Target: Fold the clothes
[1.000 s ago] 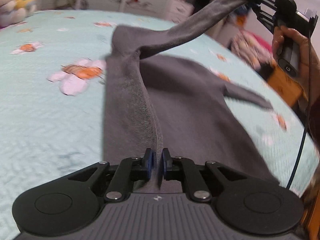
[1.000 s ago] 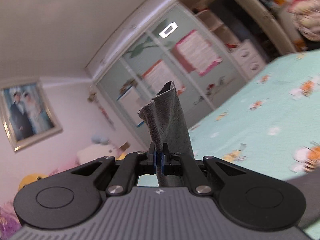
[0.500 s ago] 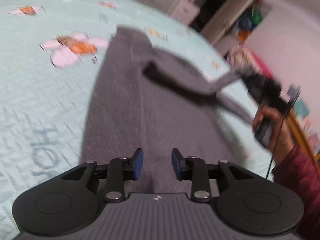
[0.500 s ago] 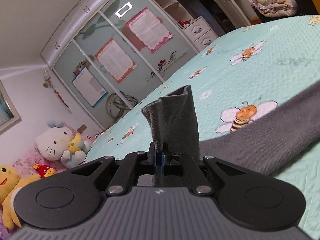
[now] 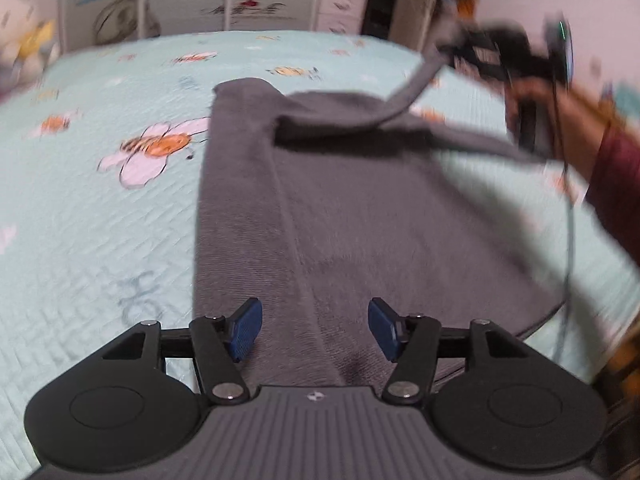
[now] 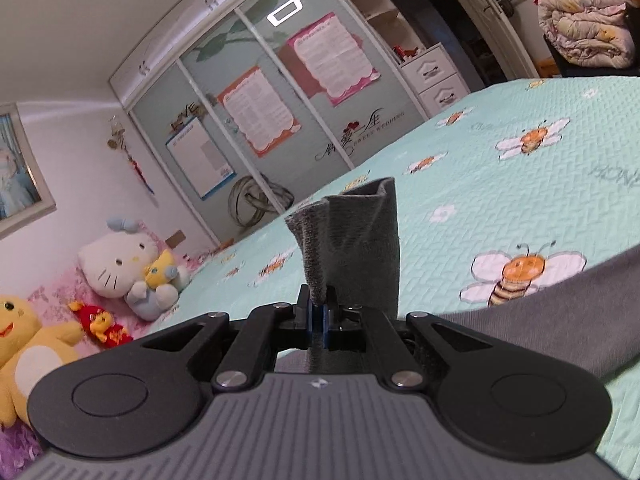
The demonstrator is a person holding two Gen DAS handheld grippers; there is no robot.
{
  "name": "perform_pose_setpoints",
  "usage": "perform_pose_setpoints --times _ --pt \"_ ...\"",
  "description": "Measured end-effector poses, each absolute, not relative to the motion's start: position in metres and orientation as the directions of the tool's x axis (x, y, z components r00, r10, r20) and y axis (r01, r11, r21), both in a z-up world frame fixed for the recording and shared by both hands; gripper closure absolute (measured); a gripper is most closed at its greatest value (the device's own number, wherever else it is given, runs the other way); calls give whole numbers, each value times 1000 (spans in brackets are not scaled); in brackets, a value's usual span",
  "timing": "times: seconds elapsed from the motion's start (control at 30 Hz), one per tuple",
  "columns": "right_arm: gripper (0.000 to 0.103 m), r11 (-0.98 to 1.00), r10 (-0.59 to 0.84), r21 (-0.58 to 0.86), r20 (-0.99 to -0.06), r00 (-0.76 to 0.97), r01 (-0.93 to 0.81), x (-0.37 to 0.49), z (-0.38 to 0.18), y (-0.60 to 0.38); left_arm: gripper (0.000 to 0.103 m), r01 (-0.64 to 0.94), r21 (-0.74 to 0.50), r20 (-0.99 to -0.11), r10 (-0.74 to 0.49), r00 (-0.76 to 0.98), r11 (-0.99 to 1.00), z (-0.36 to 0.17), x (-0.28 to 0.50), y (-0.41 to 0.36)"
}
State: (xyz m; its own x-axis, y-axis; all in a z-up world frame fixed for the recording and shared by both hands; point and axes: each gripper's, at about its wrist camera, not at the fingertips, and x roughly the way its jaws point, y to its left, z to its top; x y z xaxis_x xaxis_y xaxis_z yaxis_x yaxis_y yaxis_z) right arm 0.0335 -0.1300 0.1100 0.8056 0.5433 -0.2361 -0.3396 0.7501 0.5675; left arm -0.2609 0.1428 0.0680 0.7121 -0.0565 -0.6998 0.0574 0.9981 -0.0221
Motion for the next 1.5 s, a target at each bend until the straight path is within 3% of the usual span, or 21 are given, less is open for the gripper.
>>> perform_pose_setpoints --times 0.1,0.17,0.23,0.37,0.47,0.53,0.57,0.6,0.63,0.67,0.8,0.9,1.0,1.13,1.3,1.5 --pt "100 762 554 537 -250 794 -362 25 105 -125 52 33 36 -729 4 684 999 57 -253 138" --pt "100 775 549 511 -257 795 -371 24 105 -123 68 16 32 -745 13 667 999 53 -249 146" --pt "100 785 540 499 -261 800 -366 27 106 -123 92 -7 11 -752 12 659 1000 53 -246 155" --pt "100 781 528 510 -228 818 -361 37 117 -131 98 -85 -139 -703 -38 710 987 75 -245 175" --pt "100 787 504 501 -186 843 -360 43 128 -141 98 -24 -191 -648 -107 754 981 95 -240 167" --pt "100 806 478 481 -186 858 -345 46 130 -145 94 71 -165 -677 -165 717 984 89 -230 149" --pt "100 821 460 470 -209 863 -324 48 126 -147 86 109 -146 -710 -180 680 983 80 -224 139" --pt "98 835 440 465 -239 866 -296 49 119 -149 70 137 -127 -749 -186 636 982 68 -220 129" --pt "95 849 415 461 -280 866 -258 51 109 -152 59 142 -121 -761 -183 623 982 57 -220 124" --pt "92 861 394 457 -321 862 -223 52 99 -156 61 138 -119 -763 -179 621 983 47 -221 121" --pt "78 858 377 492 -411 830 -146 29 65 -174 42 76 -317 -668 -280 689 945 56 -237 148" --pt "75 858 364 499 -421 831 -123 -12 60 -180 40 30 -520 -509 -338 791 854 72 -260 188" --pt "73 852 396 499 -418 818 -158 -59 62 -173 34 -111 -579 -465 -215 859 808 77 -283 228" --pt "69 786 566 535 -422 708 -309 -111 65 -138 34 -290 -581 -577 -133 806 760 53 -300 262" --pt "68 548 836 703 -447 318 -453 -150 43 -69 35 -288 -628 -601 -217 769 723 25 -308 259" --pt "67 537 841 756 -513 172 -374 -159 16 -20 34 -224 -581 -593 -218 775 783 35 -297 246"
